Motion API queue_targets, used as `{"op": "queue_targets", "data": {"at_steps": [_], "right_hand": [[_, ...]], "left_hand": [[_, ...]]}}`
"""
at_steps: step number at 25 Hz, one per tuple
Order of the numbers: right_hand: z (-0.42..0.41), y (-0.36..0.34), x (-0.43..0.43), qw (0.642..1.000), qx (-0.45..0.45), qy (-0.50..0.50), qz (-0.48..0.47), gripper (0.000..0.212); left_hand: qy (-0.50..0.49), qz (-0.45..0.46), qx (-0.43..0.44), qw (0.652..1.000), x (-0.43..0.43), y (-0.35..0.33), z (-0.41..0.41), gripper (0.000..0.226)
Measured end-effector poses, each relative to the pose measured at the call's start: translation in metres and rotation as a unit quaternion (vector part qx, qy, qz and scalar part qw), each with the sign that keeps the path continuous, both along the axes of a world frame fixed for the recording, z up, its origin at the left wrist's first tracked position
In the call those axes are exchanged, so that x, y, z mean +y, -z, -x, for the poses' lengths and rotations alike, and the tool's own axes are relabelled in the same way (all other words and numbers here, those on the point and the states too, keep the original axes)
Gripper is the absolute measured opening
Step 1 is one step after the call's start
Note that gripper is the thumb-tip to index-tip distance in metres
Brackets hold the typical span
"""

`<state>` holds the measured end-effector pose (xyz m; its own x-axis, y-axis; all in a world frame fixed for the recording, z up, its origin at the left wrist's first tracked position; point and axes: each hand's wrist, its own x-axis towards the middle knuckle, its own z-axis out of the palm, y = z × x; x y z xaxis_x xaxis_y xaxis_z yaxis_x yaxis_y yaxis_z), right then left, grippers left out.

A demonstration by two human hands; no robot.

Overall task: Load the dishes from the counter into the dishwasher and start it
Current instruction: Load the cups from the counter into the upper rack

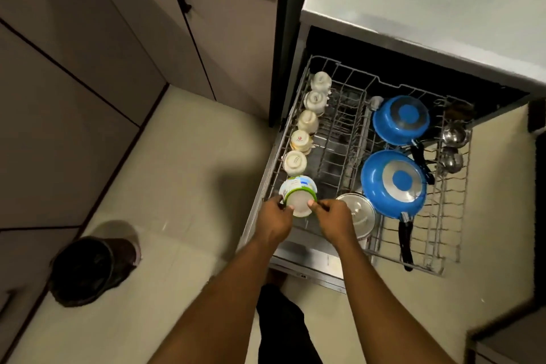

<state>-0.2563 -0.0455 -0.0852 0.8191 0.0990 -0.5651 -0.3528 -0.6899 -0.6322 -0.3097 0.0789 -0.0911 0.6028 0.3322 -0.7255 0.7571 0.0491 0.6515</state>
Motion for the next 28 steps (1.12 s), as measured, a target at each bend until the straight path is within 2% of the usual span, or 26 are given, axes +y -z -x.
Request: {"op": "queue_targets", "data": {"at_steps": [2, 6, 11, 15, 21, 28], "right_hand": [[-0.007, 0.023, 0.0, 1.0, 0.014, -0.002, 0.022, 0.035], [-0.024, 0.063, 0.005, 0.995, 0.033, -0.017, 0.09, 0.045], [-0.028, 0.078, 0.012, 0.99, 0.03, -0.035, 0.134, 0.042], [-0.031, 0.087, 0.018, 0.987, 0.047, -0.04, 0.145, 0.039], [-0.04, 0.102, 0.025, 0.984, 0.07, -0.056, 0.157, 0.034], [-0.046, 0.106, 0.028, 0.983, 0.071, -0.044, 0.166, 0.038]], "left_hand": [[-0.028, -0.012, 0.027, 0.999, -0.004, 0.021, -0.007, 0.038], [-0.092, -0.005, 0.097, 0.991, -0.007, 0.051, -0.031, 0.024], [-0.159, 0.058, 0.156, 0.973, -0.015, 0.062, -0.042, 0.034], [-0.204, 0.103, 0.165, 0.96, -0.02, 0.061, -0.049, 0.031], [-0.223, 0.138, 0.183, 0.947, -0.016, 0.063, -0.057, 0.028], [-0.203, 0.167, 0.193, 0.945, -0.007, 0.059, -0.06, 0.031]]}}
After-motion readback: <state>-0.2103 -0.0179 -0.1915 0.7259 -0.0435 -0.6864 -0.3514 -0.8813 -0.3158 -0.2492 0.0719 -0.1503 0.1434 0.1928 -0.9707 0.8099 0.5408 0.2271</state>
